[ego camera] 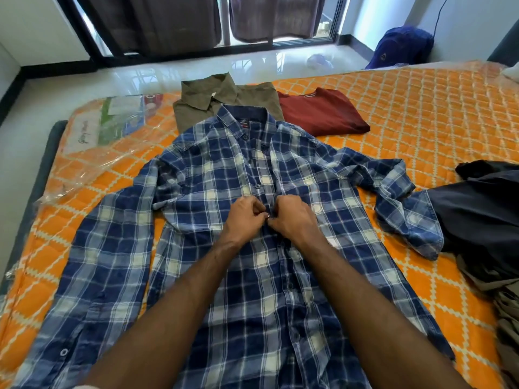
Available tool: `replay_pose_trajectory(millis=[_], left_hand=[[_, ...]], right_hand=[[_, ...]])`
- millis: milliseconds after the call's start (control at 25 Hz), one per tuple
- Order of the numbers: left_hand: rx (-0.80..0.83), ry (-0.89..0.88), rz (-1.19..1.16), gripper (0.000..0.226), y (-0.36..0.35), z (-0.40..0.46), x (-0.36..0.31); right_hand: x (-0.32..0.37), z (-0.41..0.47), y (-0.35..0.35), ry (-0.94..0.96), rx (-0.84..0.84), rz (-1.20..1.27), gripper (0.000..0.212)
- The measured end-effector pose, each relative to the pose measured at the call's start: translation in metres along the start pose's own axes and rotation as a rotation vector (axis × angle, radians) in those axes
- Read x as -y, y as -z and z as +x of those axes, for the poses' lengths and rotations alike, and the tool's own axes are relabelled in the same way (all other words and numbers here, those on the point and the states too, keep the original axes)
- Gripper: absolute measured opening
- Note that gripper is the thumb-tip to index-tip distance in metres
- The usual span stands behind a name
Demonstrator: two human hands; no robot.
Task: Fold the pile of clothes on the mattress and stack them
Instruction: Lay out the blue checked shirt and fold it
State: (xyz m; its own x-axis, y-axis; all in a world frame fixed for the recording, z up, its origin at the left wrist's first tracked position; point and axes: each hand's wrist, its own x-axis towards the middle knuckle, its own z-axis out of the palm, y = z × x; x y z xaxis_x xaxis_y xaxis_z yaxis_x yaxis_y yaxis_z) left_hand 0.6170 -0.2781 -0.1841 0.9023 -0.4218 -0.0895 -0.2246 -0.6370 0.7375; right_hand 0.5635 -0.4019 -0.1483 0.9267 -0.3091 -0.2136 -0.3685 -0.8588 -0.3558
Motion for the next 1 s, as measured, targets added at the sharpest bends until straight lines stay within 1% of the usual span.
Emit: replay_pose_trajectory(millis=[80, 200, 320, 400, 480, 600, 720, 840, 1000], left_hand=[[-0.026, 0.02, -0.036, 0.01, -0.003, 0.001, 0.004], [-0.013, 0.098, -0.106, 0.006, 0.0, 0.001, -0.002], [0.03, 0.162, -0.196, 0.004, 0.008, 0.002, -0.011], [0.064, 0.203, -0.29, 0.008, 0.009, 0.002, -0.018], [0.064, 0.25, -0.381, 0.009, 0.007, -0.001, -0.02], [0.046, 0.302, -0.536, 0.001, 0.001, -0.007, -0.013], [0.049, 0.309, -0.635, 0.005, -0.001, -0.012, -0.006], [0.037, 0.306, -0.666, 0.007, -0.003, -0.013, -0.003], [-0.031, 0.307, -0.65, 0.007, -0.009, -0.011, 0.001]], right_hand=[[-0.006, 0.003, -0.003, -0.028, -0.022, 0.05, 0.014], [-0.015, 0.001, 0.002, -0.117, -0.082, 0.194, 0.003], [-0.018, -0.003, 0.007, -0.212, -0.093, 0.444, 0.01], [-0.015, -0.003, 0.005, -0.245, -0.099, 0.585, 0.006], [-0.011, -0.002, -0.003, -0.26, -0.117, 0.677, 0.005], [-0.01, -0.007, -0.02, -0.29, -0.204, 0.771, 0.008], [-0.009, -0.01, -0.03, -0.284, -0.282, 0.811, 0.011], [-0.007, -0.012, -0.036, -0.257, -0.296, 0.831, 0.01], [-0.012, -0.019, -0.04, -0.212, -0.278, 0.912, 0.008]])
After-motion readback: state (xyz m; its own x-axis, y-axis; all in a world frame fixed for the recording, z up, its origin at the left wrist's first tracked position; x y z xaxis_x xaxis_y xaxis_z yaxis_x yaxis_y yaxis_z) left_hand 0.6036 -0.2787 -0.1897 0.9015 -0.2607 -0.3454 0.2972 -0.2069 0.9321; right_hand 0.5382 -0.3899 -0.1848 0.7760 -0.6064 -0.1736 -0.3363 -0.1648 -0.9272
